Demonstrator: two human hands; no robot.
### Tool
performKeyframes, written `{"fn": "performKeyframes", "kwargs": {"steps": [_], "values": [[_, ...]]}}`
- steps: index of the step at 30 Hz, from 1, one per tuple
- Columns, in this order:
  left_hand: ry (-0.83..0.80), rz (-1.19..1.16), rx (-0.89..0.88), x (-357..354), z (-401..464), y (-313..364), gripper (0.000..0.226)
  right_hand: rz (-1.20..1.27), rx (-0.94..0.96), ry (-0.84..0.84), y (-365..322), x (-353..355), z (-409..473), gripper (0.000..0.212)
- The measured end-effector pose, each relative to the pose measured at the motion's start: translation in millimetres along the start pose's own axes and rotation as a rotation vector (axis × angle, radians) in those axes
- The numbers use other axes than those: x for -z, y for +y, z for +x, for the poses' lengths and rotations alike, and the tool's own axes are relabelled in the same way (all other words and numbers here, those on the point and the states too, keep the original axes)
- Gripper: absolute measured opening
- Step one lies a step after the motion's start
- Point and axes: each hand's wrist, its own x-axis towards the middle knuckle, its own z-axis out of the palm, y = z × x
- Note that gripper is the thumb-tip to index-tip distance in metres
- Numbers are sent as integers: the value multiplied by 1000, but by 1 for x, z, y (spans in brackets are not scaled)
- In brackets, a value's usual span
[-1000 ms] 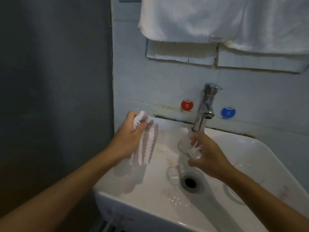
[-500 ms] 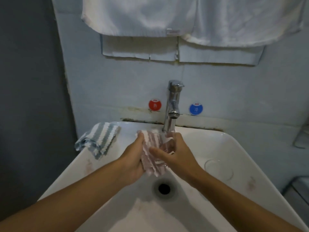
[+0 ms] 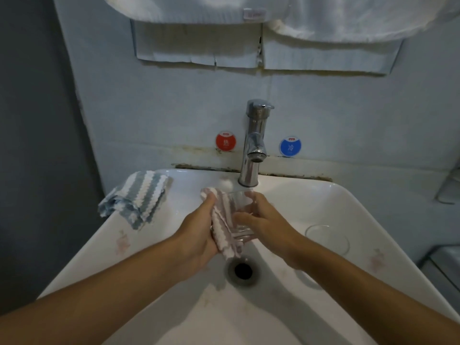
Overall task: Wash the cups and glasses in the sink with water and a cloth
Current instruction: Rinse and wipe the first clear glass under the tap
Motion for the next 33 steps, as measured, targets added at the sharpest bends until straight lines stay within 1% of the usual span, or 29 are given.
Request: {"fn": "performKeyframes", "kwargs": {"steps": [4, 6, 8, 10, 13, 15, 17, 20, 22, 24, 26, 28, 30, 33], "values": [[34, -13, -40, 0, -1, 4, 65, -109, 57, 158, 0, -6, 3, 76], [19, 4, -39, -4, -4, 3, 65, -203, 82, 240, 0, -9, 4, 77], [4, 22, -32, -6, -4, 2, 67, -256, 103, 269, 1, -11, 3, 76], [17, 21, -33, -4, -4, 1, 67, -253, 78, 205, 0, -9, 3, 73], [32, 17, -16, -2, -5, 2, 68, -109, -7, -2, 0, 0, 3, 59], [39, 17, -11, 1, -4, 1, 69, -54, -39, -58, 2, 8, 5, 68], [47, 12, -12, 3, -3, 1, 68, -61, -18, -29, 2, 10, 7, 70], [35, 12, -20, 3, -2, 1, 67, -79, 22, 74, 1, 7, 6, 73], [24, 22, -21, 0, -3, 0, 64, -185, 57, 151, 2, 5, 7, 78], [-10, 14, -15, -1, -4, -3, 66, -261, 67, 182, 6, 2, 7, 83], [-26, 34, -22, -2, -5, -3, 66, -271, 56, 152, 7, 1, 7, 79], [-12, 73, -32, -2, -6, 0, 60, -166, 16, 60, 3, 4, 7, 69], [15, 52, -43, -1, -6, 1, 58, -58, -32, -16, -1, 9, 8, 63], [22, 44, -47, -1, -6, 2, 58, -50, -16, 6, -4, 11, 8, 65]]}}
